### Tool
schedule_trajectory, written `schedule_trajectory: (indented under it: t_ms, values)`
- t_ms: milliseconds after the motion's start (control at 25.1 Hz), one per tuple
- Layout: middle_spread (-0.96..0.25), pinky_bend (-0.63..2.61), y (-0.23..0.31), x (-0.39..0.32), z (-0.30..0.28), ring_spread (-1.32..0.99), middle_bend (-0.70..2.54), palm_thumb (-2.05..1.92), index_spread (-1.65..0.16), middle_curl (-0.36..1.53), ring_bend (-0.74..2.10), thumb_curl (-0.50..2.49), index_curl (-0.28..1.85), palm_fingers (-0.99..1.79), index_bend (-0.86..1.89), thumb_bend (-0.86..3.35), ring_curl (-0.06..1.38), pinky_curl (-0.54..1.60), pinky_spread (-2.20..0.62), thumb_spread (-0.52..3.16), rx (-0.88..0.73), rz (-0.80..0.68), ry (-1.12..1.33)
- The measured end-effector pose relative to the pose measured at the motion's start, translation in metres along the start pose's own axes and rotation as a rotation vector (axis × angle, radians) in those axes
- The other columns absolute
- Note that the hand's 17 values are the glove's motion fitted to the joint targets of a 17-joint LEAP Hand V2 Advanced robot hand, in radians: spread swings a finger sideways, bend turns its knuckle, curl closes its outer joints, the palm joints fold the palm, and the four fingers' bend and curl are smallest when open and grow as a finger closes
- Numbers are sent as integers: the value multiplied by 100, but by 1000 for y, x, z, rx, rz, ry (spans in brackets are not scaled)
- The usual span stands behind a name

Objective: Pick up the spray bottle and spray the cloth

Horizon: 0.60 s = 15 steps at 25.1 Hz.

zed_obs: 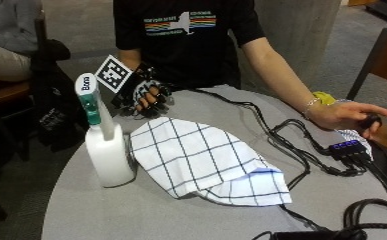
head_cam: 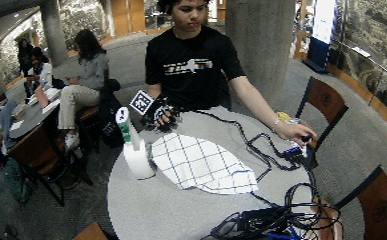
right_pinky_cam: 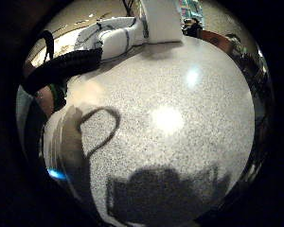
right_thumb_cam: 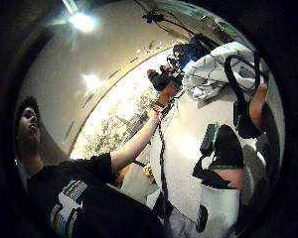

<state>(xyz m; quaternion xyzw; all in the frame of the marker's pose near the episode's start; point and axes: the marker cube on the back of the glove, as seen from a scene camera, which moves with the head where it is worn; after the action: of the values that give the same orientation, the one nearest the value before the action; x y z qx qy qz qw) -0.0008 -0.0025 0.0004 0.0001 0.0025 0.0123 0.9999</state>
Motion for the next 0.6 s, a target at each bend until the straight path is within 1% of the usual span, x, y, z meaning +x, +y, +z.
schedule_trajectory:
  t_ms: [80,239,398,438,557,597]
  values:
    - [-4,45,-1,0,0,-7,41,69,-9,13,42,18,10,133,34,41,13,10,-9,31,1,3,1]
    - [-5,49,0,1,-1,-9,45,74,-12,21,45,23,21,127,36,39,22,19,-11,44,-4,-9,2]
    - [-5,50,14,6,-9,-10,46,77,-14,26,46,28,26,124,36,35,28,24,-13,53,-140,-98,-3]
    - [-5,50,15,7,-10,-10,47,78,-14,27,46,29,27,123,36,34,29,25,-13,55,-143,-104,-4]
    - [-6,51,7,3,-4,-11,47,80,-15,29,46,31,30,122,35,31,31,26,-14,59,-52,-56,-12]
    - [-6,51,7,3,-4,-11,47,80,-15,30,46,32,31,122,35,30,31,27,-14,61,-45,-60,-18]
